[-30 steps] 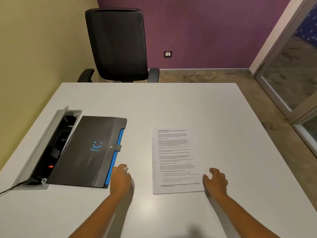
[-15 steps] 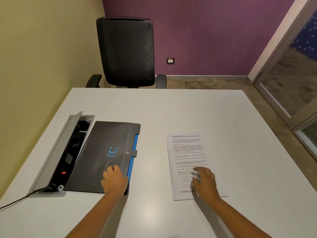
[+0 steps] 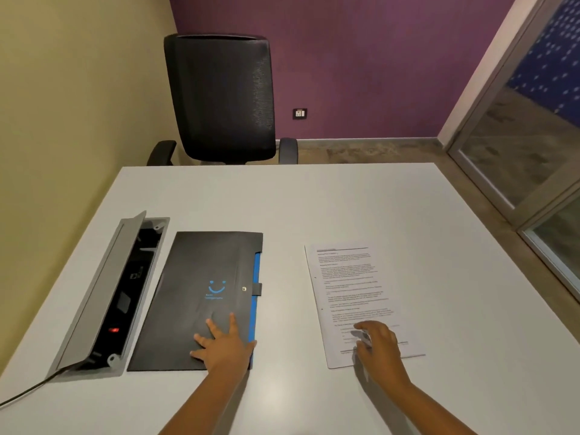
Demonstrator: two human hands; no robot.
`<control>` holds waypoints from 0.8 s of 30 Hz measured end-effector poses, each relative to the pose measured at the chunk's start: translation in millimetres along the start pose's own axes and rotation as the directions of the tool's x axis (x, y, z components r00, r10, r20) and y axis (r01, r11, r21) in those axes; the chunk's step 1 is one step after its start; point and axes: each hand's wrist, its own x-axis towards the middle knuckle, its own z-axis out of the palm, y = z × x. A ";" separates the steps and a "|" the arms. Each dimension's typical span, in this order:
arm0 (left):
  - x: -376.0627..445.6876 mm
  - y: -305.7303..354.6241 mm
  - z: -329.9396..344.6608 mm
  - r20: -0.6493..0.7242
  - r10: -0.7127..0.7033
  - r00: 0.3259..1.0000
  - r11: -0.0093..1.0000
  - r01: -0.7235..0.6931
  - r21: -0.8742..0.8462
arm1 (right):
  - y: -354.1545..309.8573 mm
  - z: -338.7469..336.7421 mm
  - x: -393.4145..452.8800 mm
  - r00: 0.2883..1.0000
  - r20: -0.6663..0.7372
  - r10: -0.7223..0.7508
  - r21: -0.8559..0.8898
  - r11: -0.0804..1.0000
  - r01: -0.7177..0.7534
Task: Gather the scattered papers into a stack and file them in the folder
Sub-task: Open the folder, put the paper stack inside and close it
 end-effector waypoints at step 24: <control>-30.5 -32.9 3.0 -0.025 -0.162 0.987 0.796 0.115 -0.594 | -50.8 51.3 -19.0 0.877 0.454 0.158 -0.059 0.987 -0.147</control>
